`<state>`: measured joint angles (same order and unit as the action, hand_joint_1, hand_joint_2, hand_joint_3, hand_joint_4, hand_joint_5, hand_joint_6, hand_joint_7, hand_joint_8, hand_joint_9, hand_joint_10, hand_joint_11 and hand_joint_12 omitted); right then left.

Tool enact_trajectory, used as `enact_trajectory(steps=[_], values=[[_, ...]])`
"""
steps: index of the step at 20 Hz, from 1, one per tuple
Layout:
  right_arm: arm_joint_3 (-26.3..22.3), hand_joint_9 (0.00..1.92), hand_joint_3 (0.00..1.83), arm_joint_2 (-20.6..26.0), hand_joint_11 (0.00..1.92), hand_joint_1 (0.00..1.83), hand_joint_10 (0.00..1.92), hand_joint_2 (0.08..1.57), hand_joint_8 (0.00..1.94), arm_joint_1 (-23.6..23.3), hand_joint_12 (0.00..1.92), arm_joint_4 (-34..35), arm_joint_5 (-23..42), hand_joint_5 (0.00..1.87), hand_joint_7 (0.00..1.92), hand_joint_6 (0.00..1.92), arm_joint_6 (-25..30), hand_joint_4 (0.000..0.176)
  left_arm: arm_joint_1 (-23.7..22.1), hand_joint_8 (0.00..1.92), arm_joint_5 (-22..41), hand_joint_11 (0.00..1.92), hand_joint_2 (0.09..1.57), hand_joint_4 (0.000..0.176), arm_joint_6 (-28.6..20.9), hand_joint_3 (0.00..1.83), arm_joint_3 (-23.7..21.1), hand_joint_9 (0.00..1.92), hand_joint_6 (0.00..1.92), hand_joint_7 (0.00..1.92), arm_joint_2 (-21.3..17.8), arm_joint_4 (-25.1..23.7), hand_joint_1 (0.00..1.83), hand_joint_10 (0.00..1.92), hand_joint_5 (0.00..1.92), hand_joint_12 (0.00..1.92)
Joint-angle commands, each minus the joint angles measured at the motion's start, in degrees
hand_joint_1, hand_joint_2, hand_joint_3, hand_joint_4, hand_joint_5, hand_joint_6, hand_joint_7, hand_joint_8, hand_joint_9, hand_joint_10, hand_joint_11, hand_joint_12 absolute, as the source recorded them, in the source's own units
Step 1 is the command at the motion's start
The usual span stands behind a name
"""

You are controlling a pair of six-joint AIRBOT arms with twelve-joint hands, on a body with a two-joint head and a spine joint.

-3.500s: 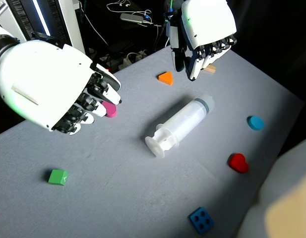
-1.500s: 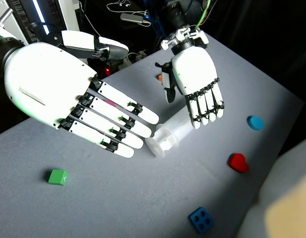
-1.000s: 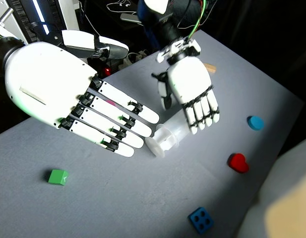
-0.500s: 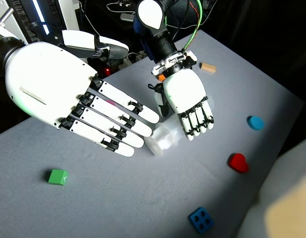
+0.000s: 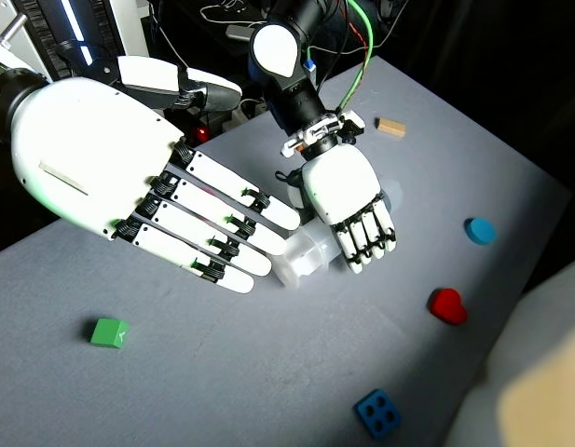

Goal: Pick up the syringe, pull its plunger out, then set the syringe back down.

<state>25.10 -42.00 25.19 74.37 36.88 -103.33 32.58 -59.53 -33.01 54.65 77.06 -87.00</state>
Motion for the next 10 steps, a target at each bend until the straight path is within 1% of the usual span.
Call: enact_trajectory(steps=[1, 4, 6, 10], values=[[-0.21, 0.00, 0.00, -0.10, 0.00, 0.14, 0.00, 0.89, 0.00, -0.50, 0.33, -3.36, 2.31, 0.00, 0.02, 0.00, 0.37, 0.013, 0.61, 0.00, -0.08, 0.00, 1.11, 0.000, 0.49, 0.00, 0.67, 0.27, 0.00, 0.36, 0.57, -3.08, 0.93, 0.01, 0.36, 0.53], [-0.21, 0.00, 0.00, -0.11, 0.00, 0.14, 0.00, 0.89, 0.00, -0.48, 0.32, -3.36, 2.31, 0.00, 0.02, 0.00, 0.31, 0.013, 0.70, 0.01, 0.55, 0.00, 1.11, 0.000, 0.49, 0.00, 1.26, 0.28, 0.01, 0.38, 0.49, -3.47, 0.94, 0.01, 0.37, 0.55], [-0.21, 0.00, 0.00, -0.14, 0.00, 0.14, 0.00, 0.89, 0.00, -0.48, 0.33, -3.36, 2.32, 0.00, 0.02, 0.00, 0.28, 0.013, 0.79, 0.01, 0.91, 0.00, 1.13, 0.000, 0.48, 0.01, 1.37, 0.31, 0.01, 0.41, 0.45, -3.71, 0.99, 0.02, 0.42, 0.61], [-0.21, 0.00, 0.00, -0.18, 0.00, 0.14, 0.00, 0.89, 0.00, -0.49, 0.33, -3.36, 2.32, 0.01, 0.03, 0.00, 0.25, 0.012, 1.44, 0.03, 0.92, 0.00, 1.15, 0.000, -0.26, 0.00, 1.31, 0.41, 0.01, 0.47, 0.46, -3.71, 1.10, 0.05, 0.46, 0.86]])
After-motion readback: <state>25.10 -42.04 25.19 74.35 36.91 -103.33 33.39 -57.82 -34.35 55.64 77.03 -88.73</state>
